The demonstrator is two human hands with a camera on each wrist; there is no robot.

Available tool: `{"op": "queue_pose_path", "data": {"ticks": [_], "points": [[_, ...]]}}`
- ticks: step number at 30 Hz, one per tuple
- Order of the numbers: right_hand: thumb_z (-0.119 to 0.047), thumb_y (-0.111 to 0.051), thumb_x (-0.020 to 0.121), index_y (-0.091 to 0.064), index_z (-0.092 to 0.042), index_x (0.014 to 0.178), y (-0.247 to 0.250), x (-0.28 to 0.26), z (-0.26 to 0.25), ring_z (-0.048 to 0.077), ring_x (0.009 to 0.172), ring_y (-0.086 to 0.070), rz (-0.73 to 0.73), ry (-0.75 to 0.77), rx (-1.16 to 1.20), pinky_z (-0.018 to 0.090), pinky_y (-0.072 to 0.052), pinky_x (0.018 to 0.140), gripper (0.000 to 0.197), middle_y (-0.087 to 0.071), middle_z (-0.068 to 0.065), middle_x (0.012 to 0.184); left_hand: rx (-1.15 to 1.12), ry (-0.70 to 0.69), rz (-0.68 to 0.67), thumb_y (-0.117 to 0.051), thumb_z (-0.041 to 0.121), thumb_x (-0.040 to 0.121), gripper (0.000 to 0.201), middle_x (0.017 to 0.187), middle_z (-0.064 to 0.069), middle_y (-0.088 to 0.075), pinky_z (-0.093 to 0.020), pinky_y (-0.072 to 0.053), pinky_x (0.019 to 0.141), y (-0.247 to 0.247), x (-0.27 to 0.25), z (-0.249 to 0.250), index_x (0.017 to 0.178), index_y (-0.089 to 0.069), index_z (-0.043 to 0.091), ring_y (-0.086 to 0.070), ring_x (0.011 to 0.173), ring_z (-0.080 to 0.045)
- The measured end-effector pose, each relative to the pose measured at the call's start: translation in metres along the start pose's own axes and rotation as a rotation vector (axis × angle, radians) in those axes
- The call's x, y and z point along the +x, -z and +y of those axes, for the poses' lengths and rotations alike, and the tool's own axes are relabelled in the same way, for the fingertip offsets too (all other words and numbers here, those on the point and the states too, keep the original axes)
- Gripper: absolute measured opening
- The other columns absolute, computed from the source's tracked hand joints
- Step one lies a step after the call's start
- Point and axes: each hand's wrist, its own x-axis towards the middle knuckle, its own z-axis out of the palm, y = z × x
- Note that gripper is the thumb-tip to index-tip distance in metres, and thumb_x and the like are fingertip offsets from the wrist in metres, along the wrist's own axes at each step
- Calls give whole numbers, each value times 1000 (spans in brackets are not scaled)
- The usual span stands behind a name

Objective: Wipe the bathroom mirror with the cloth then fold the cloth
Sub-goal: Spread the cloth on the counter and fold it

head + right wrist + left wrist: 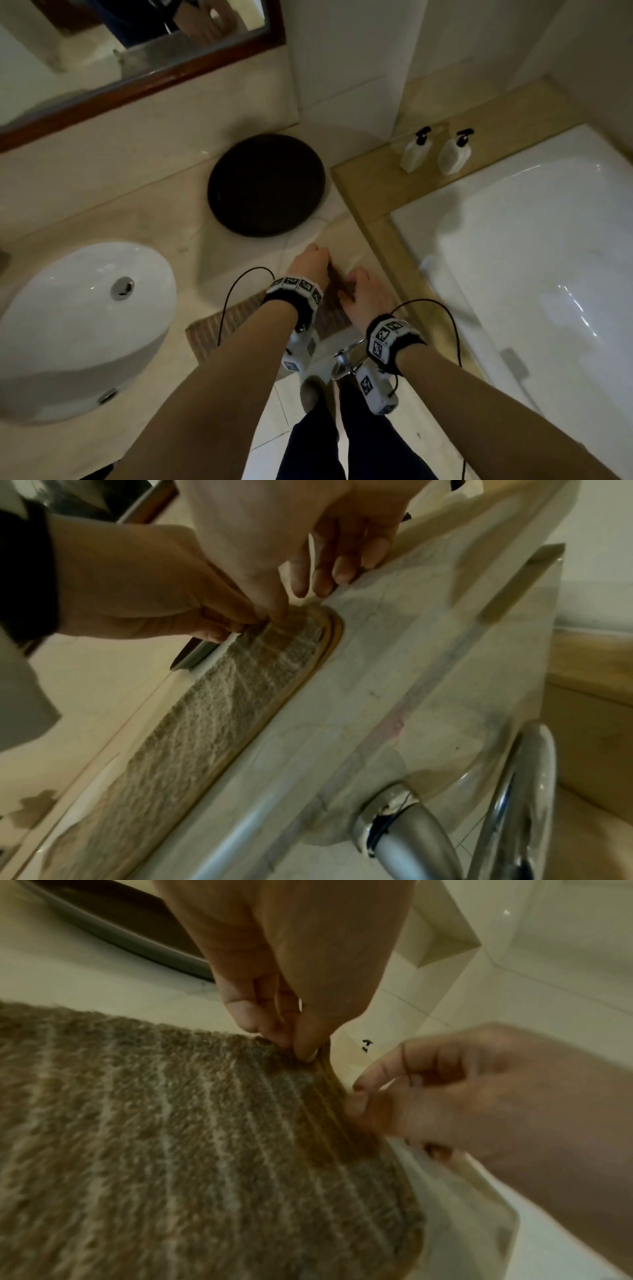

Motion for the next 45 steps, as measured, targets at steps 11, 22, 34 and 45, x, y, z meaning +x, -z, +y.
{"op": "queue_pose_path", "data": {"ticks": [11, 22, 34, 45], "points": [[-38, -64, 82, -58, -20, 98, 13, -15, -1, 20, 87, -51, -165, -45, -40, 30, -41, 72, 25, -43, -1, 98, -309, -7, 42, -72, 16, 70, 22, 98, -6, -60, -39, -56, 81, 34, -27, -28, 67, -63, 35, -63, 86, -23], [-35, -63, 80, -49, -23, 76, -19, -78, -86, 15, 68, -56, -213, 157, 138, 30, -50, 63, 18, -57, -6, 71, -573, 55, 7, -58, 2, 87, 24, 78, 0, -71, -34, -60, 68, 46, -89, -118, 87, -66, 24, -70, 66, -17], [-38, -56, 88, -52, -20, 94, -117, -107, -173, 23, 92, -57, -244, 341, -80, 34, -47, 76, 19, -61, 2, 94, -760, 266, 86, -58, 6, 91, 15, 87, -6, -68, -36, -60, 74, 35, -139, -216, 92, -68, 17, -64, 72, -20], [-31, -54, 87, -53, -21, 99, -135, -114, -188, 21, 99, -53, -285, 389, -175, 34, -46, 82, 16, -58, -1, 101, -469, 285, 121, -54, 1, 86, 23, 107, -9, -65, -36, -55, 72, 15, -145, -248, 101, -55, 19, -64, 83, -25]]}}
